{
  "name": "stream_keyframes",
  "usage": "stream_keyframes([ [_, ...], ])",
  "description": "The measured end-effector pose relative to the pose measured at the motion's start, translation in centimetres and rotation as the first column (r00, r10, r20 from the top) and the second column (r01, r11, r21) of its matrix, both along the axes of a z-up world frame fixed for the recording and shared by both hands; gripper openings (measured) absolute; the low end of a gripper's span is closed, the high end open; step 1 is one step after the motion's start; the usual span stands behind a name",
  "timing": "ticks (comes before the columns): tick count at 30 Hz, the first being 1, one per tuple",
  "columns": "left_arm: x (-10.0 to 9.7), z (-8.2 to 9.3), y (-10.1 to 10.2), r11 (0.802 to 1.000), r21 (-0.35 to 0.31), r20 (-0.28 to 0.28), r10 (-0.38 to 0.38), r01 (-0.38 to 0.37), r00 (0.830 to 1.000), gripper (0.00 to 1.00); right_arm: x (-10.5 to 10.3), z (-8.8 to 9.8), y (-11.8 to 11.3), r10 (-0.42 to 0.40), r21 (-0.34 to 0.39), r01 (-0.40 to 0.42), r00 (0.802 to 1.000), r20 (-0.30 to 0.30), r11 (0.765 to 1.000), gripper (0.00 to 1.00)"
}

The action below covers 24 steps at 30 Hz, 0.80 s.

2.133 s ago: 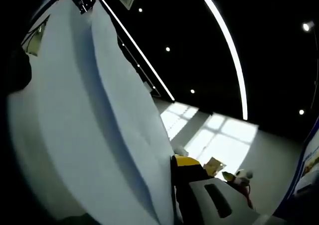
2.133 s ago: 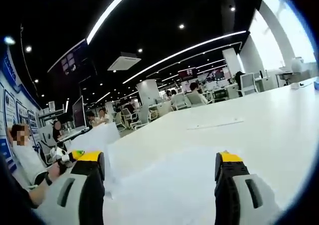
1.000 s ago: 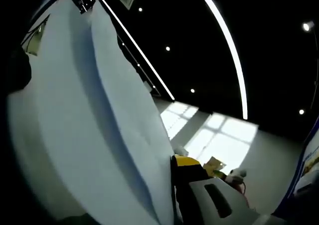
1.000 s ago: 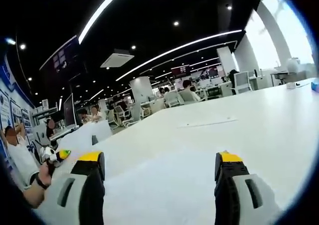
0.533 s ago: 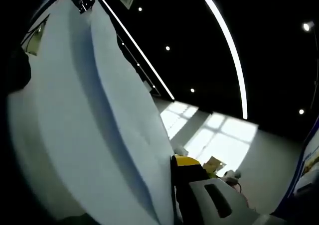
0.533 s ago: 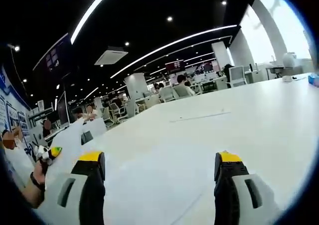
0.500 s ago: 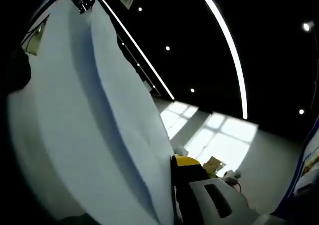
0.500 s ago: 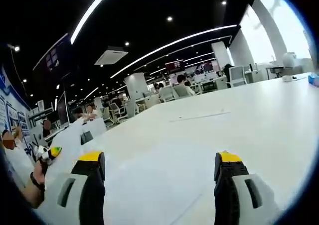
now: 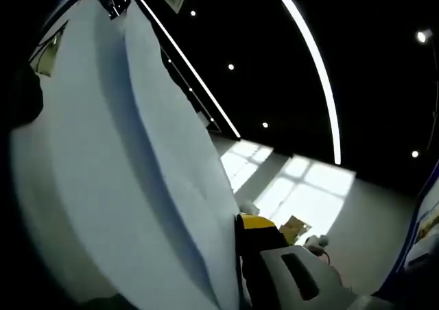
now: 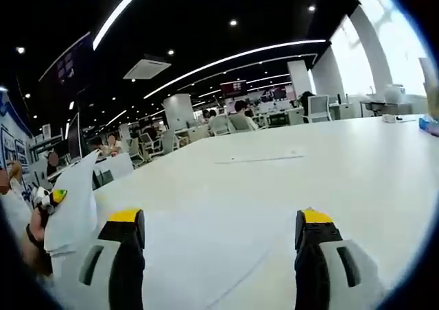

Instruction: Organize the stack of printing papers by aligning and flattening the scattered papers on the table

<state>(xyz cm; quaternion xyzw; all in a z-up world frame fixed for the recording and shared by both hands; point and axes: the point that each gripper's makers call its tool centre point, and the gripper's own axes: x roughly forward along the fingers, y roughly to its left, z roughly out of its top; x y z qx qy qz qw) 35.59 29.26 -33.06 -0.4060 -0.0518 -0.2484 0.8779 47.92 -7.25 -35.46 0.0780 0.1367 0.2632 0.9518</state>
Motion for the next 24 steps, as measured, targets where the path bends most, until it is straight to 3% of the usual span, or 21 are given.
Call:
stream_keyframes([
  [24,0.1,0.0,0.2,1.000,-0.001,0.000,-0.001,0.001,1.000,0.07,2.3,-1.3,-1.3,-0.045,-0.030,0.045,0.999,0.002,0.999,0.85],
])
